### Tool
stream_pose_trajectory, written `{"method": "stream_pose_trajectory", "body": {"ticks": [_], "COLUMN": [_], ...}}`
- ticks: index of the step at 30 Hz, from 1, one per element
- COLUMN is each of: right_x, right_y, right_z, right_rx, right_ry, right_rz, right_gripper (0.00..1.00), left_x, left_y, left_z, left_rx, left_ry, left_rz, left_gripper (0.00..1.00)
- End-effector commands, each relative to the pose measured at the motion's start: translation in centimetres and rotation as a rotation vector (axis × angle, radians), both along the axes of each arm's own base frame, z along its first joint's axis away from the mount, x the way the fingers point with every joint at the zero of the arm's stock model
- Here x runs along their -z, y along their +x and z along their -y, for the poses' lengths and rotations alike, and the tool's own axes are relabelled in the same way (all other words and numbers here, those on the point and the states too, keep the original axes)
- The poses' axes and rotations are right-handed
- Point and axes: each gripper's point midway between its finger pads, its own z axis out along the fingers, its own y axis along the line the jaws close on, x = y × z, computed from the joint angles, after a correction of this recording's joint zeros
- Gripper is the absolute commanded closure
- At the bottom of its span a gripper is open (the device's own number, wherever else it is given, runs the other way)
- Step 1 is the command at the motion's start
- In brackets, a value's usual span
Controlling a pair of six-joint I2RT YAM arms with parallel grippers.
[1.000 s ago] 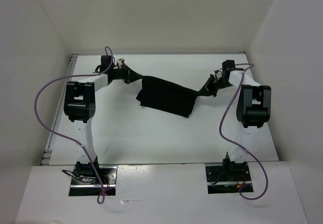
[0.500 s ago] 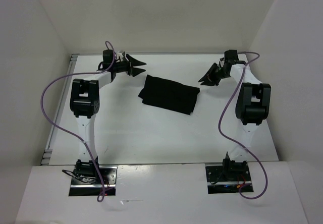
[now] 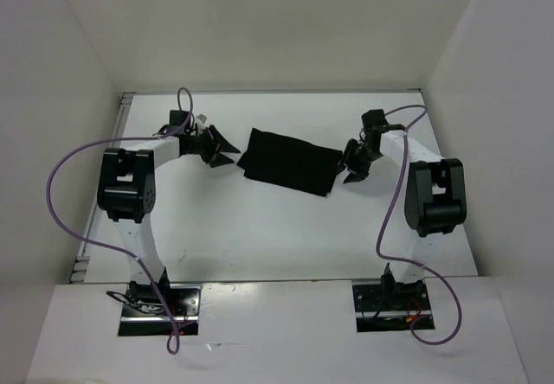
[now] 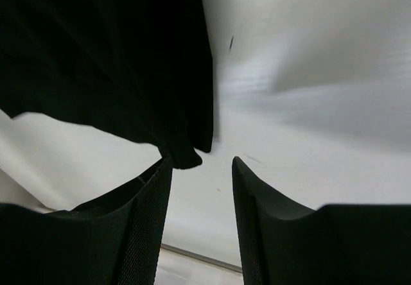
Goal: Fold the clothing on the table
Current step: Fold the skirt
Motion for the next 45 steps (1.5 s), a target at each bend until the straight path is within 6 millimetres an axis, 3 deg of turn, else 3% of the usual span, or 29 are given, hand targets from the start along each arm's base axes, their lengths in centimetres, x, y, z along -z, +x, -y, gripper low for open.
{"method": "stream_pose_trajectory", "body": {"ticks": [1,4,8,16,25,29,39,45], "right_x": [-0.2,1.4,2.0,4.5,4.0,3.5,0.5,2.1], "right_y": [-0.5,-0.7,0.5,1.8,4.6,5.4,7.0,7.6], "right_z": [-2.0,-2.9,-3.1,-1.9,-2.3,-2.8,-2.6,-2.0], "right_rx": [-0.057,-0.072,-0.040,0.016,0.028,0.022,-0.007,-0.002], "right_ry": [-0.001,0.000,-0.016,-0.096,-0.083,-0.061,-0.035,-0.054], "right_rz": [0.042,0.011,0.012,-0.027,0.027,0.047,0.118,0.087], "right_gripper": [0.52,0.52,0.51,0.48,0.47,0.47,0.47,0.47], "left_x": [2.0,1.1,-2.6,-9.3,-13.0,-13.2,-10.7,-9.0], "left_y": [-2.8,-3.6,-3.4,-3.4,-3.4,-3.4,-3.7,-3.8], "left_z": [1.6,3.7,5.2,5.5,6.0,6.1,7.3,8.3], "left_rx": [0.098,0.144,0.177,0.176,0.182,0.189,0.216,0.232], "left_ry": [0.032,0.002,-0.018,-0.059,-0.113,-0.119,-0.130,-0.133], "left_rz": [-0.001,0.007,0.083,0.199,0.244,0.253,0.191,0.151], "left_gripper": [0.46,0.46,0.46,0.46,0.46,0.46,0.46,0.46]}}
